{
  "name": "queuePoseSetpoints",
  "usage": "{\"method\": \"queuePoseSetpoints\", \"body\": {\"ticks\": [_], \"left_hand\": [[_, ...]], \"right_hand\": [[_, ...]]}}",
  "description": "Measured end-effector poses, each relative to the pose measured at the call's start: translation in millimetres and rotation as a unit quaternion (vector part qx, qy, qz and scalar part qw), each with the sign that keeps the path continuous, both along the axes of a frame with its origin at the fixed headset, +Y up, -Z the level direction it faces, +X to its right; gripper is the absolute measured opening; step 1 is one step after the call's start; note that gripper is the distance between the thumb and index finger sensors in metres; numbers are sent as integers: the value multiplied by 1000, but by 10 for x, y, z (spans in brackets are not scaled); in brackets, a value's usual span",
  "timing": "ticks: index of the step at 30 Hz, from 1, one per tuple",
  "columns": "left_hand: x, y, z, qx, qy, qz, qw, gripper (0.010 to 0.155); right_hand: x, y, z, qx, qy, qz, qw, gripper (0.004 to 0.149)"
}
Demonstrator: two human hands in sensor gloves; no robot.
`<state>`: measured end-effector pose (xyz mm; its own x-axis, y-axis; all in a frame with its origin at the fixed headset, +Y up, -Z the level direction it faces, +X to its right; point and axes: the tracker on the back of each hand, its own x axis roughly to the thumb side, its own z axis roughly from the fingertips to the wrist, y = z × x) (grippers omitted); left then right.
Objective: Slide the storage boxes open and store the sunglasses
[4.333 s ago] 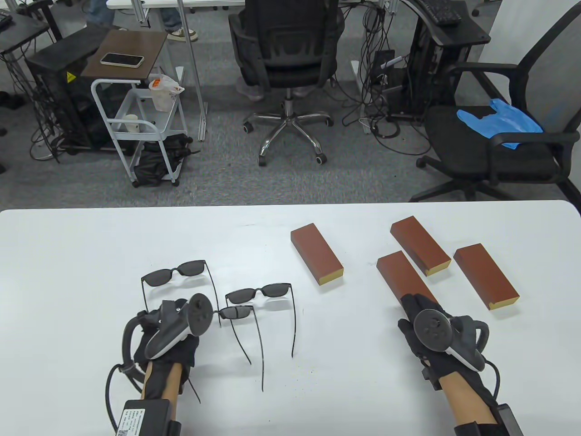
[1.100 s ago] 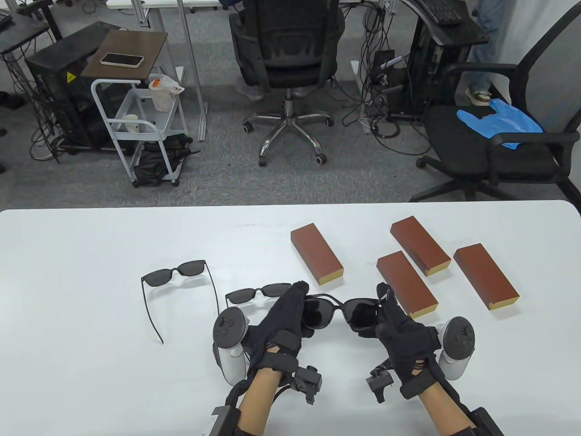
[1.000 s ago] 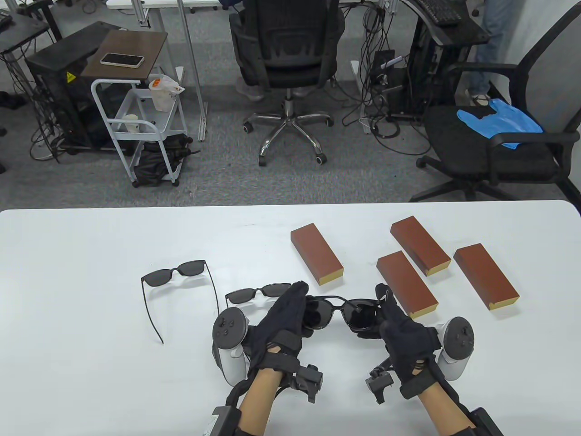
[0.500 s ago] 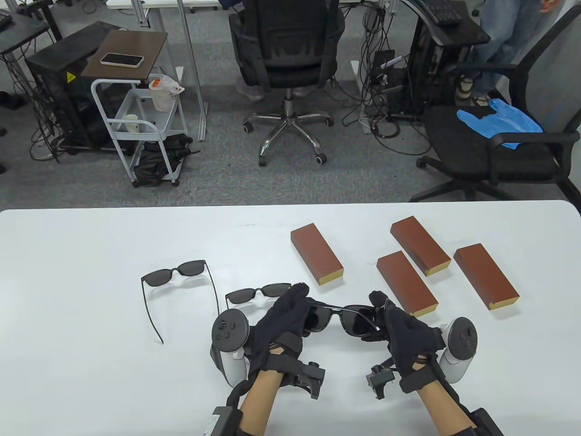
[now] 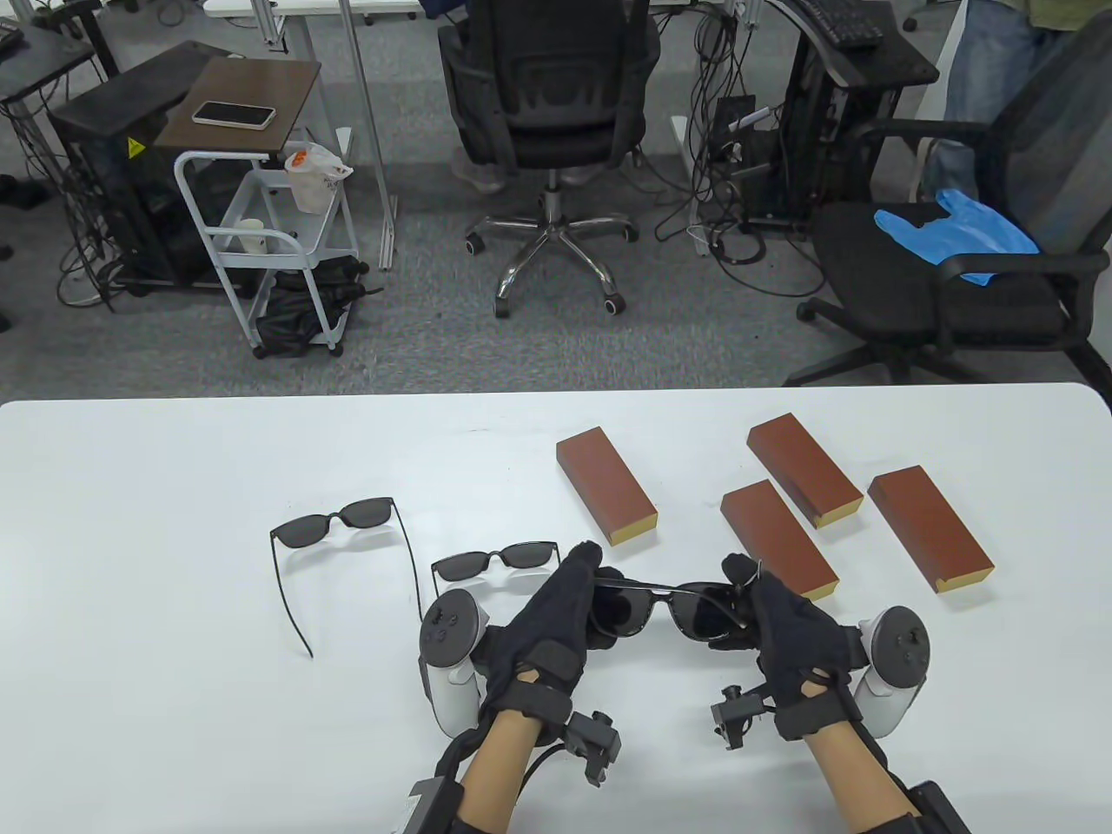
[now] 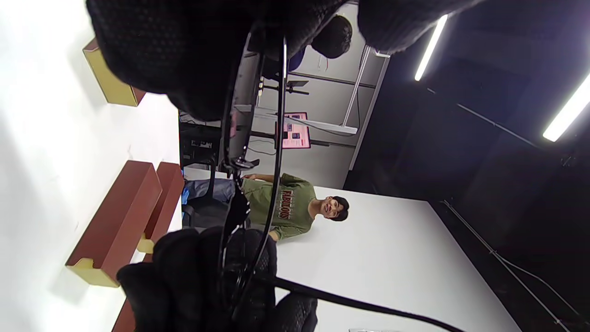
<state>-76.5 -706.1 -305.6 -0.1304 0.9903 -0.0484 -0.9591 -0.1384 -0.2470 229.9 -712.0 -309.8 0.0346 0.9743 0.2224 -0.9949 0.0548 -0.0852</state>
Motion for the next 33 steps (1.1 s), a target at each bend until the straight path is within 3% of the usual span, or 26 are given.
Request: {"method": "queuePoseSetpoints", "body": {"ticks": [15,26,33], "left_hand": [[74,-19,4,0,-61,11,998,69],[37,0,-37,0,-64,-69,996,52],[-66,-85,-99,-14,-53,-96,994,45]], "right_hand": [[140,56,-11,-12,-43,102,994,46],[160,109,-3,1,-57,169,984,42],[44,205,29,81,-52,298,950,46]]}}
